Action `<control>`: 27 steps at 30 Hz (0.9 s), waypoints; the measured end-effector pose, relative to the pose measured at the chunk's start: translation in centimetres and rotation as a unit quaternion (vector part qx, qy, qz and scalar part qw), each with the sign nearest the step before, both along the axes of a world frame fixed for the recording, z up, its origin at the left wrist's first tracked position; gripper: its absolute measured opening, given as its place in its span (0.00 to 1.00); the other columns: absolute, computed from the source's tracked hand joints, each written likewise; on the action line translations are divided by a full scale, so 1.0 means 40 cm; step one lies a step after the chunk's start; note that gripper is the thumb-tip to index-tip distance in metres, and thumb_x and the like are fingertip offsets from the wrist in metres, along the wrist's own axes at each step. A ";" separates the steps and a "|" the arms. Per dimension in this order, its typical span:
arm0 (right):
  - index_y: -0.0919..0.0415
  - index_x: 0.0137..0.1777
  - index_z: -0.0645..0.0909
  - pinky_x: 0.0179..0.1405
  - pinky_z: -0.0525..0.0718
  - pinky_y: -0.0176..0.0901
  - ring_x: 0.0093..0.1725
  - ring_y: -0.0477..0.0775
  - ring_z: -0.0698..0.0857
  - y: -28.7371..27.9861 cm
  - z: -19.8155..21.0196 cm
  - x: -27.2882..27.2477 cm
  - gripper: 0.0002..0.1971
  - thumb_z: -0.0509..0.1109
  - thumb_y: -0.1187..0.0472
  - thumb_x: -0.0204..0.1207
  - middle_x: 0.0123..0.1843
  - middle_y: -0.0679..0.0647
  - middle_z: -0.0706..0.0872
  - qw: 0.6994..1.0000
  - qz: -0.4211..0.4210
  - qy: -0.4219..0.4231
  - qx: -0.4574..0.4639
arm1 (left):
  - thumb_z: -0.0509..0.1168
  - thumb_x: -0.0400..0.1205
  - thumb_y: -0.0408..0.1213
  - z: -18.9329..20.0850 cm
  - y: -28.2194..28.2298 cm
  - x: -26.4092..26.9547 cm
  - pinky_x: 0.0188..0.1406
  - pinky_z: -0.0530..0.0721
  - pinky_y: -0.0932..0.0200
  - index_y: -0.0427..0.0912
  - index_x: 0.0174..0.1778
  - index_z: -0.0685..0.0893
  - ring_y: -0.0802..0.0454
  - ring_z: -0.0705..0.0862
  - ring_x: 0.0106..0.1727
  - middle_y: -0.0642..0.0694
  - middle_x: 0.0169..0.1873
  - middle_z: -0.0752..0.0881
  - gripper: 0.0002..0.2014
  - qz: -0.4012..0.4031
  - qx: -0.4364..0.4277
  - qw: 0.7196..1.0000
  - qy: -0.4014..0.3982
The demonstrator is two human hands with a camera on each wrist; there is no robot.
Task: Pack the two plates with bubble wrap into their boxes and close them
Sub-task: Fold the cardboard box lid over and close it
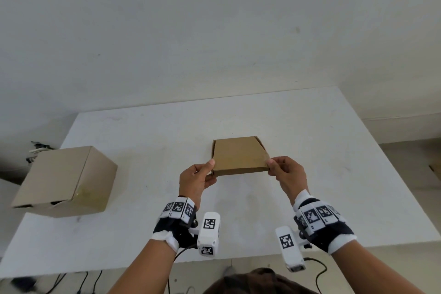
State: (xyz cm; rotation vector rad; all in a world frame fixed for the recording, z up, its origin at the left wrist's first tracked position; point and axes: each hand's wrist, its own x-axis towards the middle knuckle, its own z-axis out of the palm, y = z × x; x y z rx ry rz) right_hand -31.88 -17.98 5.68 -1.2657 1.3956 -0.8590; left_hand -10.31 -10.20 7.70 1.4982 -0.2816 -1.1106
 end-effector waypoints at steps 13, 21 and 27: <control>0.52 0.40 0.83 0.48 0.84 0.50 0.43 0.55 0.90 -0.012 0.020 0.017 0.07 0.73 0.50 0.74 0.36 0.54 0.90 1.000 -0.005 0.021 0.000 | 0.74 0.74 0.39 0.019 -0.018 0.018 0.48 0.89 0.50 0.32 0.36 0.80 0.43 0.89 0.44 0.35 0.42 0.89 0.13 -0.004 0.011 1.000 0.006; 0.55 0.43 0.84 0.48 0.84 0.49 0.43 0.52 0.89 -0.012 0.029 0.018 0.09 0.73 0.49 0.73 0.36 0.53 0.90 0.999 -0.006 0.031 0.005 | 0.75 0.73 0.40 0.008 -0.017 0.016 0.43 0.90 0.55 0.27 0.38 0.83 0.38 0.88 0.45 0.27 0.42 0.86 0.16 0.012 0.009 1.000 -0.010; 0.55 0.42 0.84 0.48 0.84 0.48 0.43 0.53 0.90 -0.005 0.029 0.019 0.09 0.73 0.50 0.73 0.36 0.53 0.90 1.000 -0.007 0.025 0.012 | 0.75 0.73 0.39 0.007 -0.015 0.018 0.43 0.90 0.54 0.35 0.30 0.78 0.39 0.89 0.46 0.31 0.42 0.88 0.15 0.015 0.002 1.000 -0.008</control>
